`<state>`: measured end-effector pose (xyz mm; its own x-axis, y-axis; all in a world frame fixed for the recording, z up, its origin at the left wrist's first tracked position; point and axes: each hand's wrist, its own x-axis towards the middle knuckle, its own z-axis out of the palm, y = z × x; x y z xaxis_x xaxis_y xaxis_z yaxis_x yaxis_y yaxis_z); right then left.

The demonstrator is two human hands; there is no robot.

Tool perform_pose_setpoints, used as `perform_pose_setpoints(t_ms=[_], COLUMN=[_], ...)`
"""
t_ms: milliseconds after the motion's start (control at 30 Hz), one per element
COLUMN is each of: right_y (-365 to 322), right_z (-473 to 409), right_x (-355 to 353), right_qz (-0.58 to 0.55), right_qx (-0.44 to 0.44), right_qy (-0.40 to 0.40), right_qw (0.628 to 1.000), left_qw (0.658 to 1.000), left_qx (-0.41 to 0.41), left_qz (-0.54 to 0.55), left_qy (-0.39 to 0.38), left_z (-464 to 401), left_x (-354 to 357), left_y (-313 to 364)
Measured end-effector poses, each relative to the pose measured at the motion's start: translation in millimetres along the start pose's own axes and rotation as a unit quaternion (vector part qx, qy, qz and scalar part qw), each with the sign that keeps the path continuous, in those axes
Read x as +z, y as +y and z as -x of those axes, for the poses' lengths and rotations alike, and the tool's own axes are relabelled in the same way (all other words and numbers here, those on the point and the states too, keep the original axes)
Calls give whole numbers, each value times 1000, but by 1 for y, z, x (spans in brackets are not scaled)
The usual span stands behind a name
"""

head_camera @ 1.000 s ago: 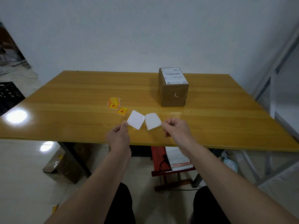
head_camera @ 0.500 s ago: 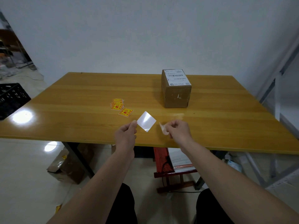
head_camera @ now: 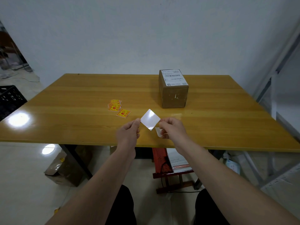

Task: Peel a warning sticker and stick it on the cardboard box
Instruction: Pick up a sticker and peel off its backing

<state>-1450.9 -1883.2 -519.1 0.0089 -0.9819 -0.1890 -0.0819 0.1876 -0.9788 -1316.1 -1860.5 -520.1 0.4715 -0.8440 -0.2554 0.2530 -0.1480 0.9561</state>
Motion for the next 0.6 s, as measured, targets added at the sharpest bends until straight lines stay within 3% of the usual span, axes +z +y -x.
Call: perform_pose_setpoints(t_ms=[133, 267, 333, 467, 600], right_y=[4, 9, 11, 14, 19], right_z=[1, 1, 3, 3, 3], right_x=[2, 1, -1, -4, -5], right_qz=[94, 218, 310, 457, 460], right_qx=[-52, -159, -231, -381, -449], right_qy=[27, 74, 108, 134, 143], right_qw=[994, 960, 916, 793, 753], left_qw=[1000, 1000, 999, 997, 996], left_qx=[-11, -15, -24, -50, -56], left_qz=[13, 18, 25, 38, 34], left_qy=[-12, -14, -22, -41, -58], left_z=[2, 3, 3, 4, 4], left_x=[0, 0, 0, 0, -1], left_y=[0, -1, -1, 0, -2])
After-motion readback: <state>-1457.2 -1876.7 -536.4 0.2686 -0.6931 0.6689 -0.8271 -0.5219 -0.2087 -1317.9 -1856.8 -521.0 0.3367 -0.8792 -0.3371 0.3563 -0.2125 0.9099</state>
